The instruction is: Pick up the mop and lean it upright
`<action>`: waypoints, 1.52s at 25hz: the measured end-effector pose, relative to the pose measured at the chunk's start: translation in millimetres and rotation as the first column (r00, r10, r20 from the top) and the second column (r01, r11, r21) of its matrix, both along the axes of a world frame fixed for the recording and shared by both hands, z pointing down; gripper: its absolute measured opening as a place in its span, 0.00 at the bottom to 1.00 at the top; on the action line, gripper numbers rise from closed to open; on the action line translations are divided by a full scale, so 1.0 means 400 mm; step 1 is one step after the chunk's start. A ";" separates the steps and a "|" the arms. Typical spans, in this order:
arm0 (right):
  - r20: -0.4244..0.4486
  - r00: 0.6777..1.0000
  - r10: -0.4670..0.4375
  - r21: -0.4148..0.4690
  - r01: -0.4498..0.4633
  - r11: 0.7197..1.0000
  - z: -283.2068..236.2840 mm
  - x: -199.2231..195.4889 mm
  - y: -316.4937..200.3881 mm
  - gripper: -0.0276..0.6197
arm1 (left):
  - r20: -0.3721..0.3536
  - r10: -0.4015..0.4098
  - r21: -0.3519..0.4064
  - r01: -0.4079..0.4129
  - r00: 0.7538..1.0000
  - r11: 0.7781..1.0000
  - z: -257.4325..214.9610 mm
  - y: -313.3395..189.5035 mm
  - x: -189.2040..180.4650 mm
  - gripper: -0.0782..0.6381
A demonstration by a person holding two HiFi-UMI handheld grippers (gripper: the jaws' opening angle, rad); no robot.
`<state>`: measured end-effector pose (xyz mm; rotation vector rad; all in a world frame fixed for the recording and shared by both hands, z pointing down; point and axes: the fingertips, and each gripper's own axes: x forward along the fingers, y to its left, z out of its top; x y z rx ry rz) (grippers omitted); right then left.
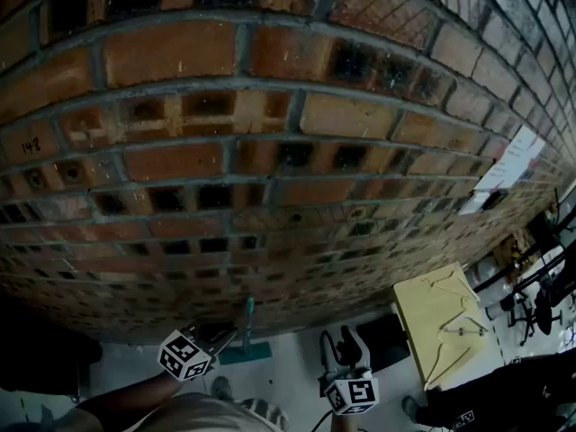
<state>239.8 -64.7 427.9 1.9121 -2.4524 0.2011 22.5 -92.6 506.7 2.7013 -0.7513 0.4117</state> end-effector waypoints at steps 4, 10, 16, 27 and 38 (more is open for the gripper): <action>-0.015 1.000 0.005 0.006 -0.004 1.000 -0.017 0.082 0.029 0.33 | -0.002 -0.028 0.000 0.028 1.000 1.000 -0.012 0.014 0.062 0.20; -0.054 0.999 -0.001 -0.008 0.000 1.000 -0.044 0.185 0.073 0.32 | -0.025 -0.052 0.009 0.052 0.998 0.999 -0.053 0.059 0.172 0.20; -0.064 0.998 -0.027 -0.004 0.026 1.000 -0.044 0.250 0.114 0.31 | -0.027 -0.076 0.032 0.077 0.997 0.997 -0.074 0.105 0.238 0.20; -0.038 0.995 -0.089 -0.050 0.087 0.995 0.024 0.271 0.219 0.29 | 0.018 -0.170 0.026 0.170 0.985 0.985 -0.044 0.228 0.230 0.20; -0.026 0.974 -0.226 -0.083 0.223 0.971 0.051 0.194 0.332 0.29 | 0.036 -0.242 0.022 0.241 0.970 0.970 -0.032 0.390 0.218 0.20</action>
